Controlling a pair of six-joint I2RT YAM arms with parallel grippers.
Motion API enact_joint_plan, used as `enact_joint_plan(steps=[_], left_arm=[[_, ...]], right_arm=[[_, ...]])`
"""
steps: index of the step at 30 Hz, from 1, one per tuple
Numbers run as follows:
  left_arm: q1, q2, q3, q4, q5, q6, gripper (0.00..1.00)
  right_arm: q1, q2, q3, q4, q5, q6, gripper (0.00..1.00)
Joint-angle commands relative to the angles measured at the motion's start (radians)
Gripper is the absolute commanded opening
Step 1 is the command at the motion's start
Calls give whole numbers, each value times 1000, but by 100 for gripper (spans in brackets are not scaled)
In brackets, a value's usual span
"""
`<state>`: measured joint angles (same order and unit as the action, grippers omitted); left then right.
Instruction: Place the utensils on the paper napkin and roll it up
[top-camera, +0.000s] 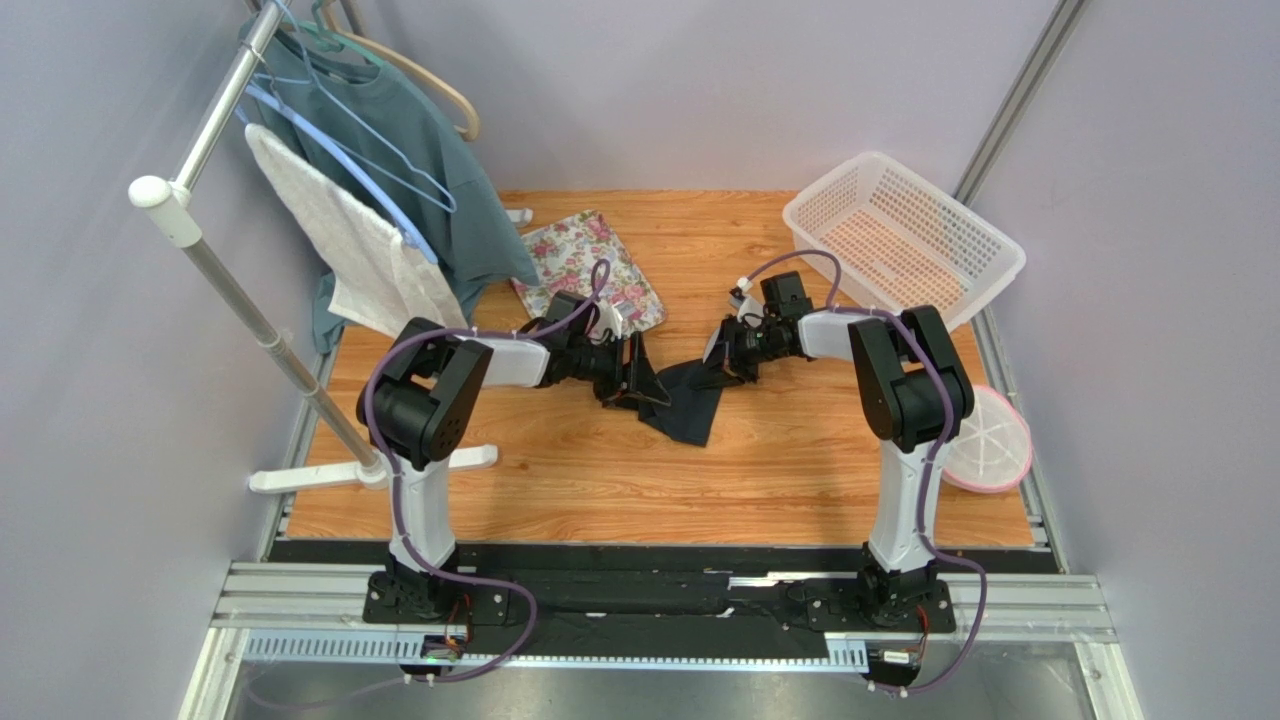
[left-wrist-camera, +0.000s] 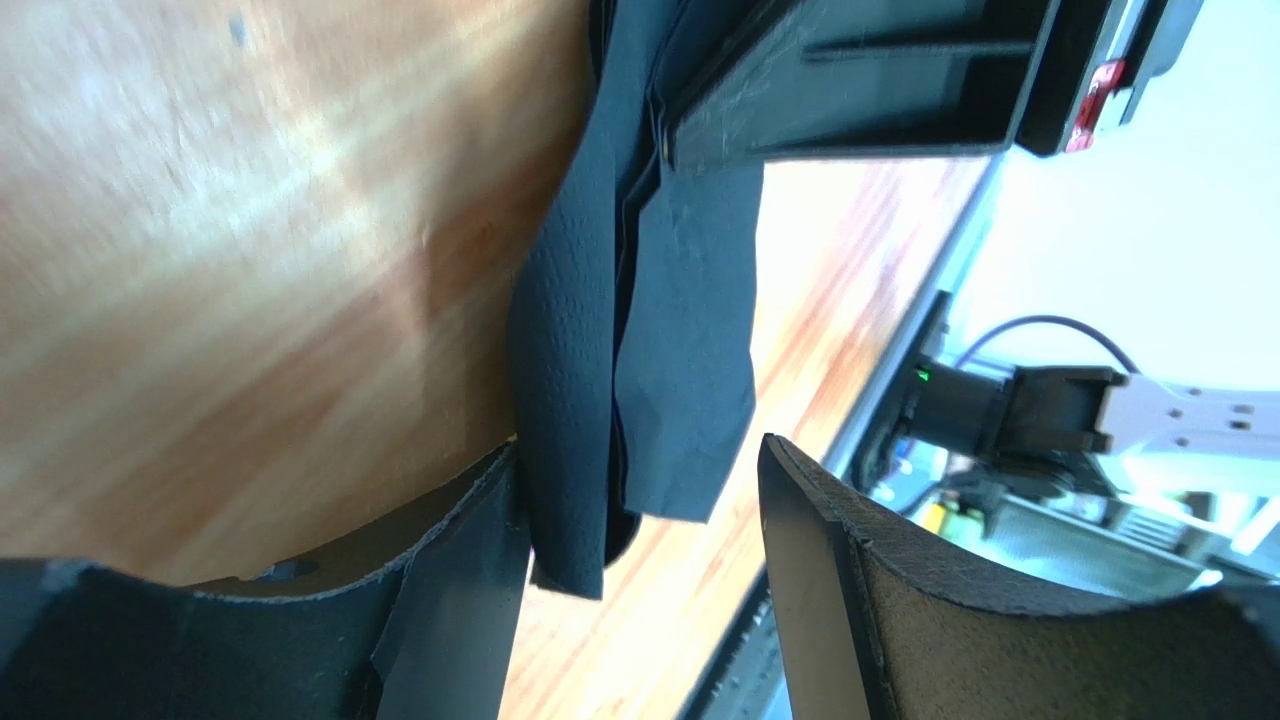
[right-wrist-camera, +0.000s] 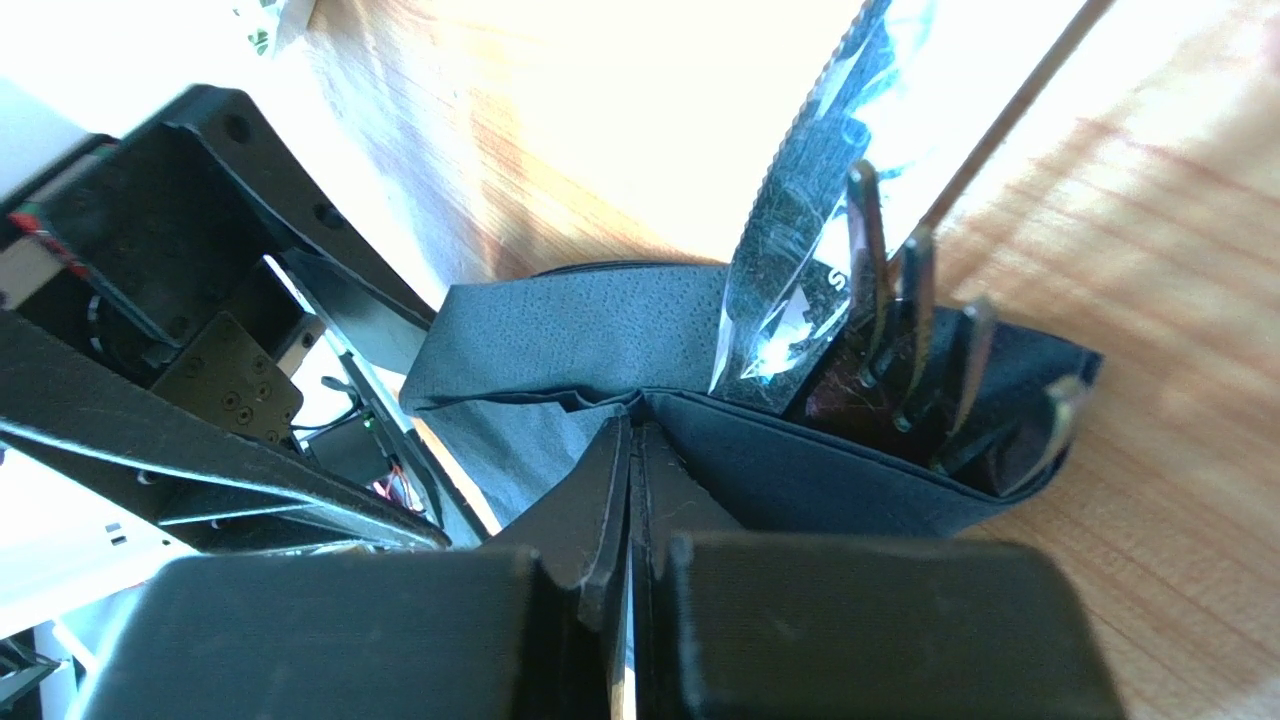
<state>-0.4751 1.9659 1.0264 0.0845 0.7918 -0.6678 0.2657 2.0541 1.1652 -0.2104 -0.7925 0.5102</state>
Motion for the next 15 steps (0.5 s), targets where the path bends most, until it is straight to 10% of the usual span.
enact_joint_plan(steps=[1, 15], left_arm=[[-5, 21, -67, 38, 30, -79, 66], [6, 36, -144, 422, -8, -364, 70]], right_arm=[[-2, 49, -15, -43, 125, -56, 0], [-2, 46, -16, -49, 125, -59, 0]])
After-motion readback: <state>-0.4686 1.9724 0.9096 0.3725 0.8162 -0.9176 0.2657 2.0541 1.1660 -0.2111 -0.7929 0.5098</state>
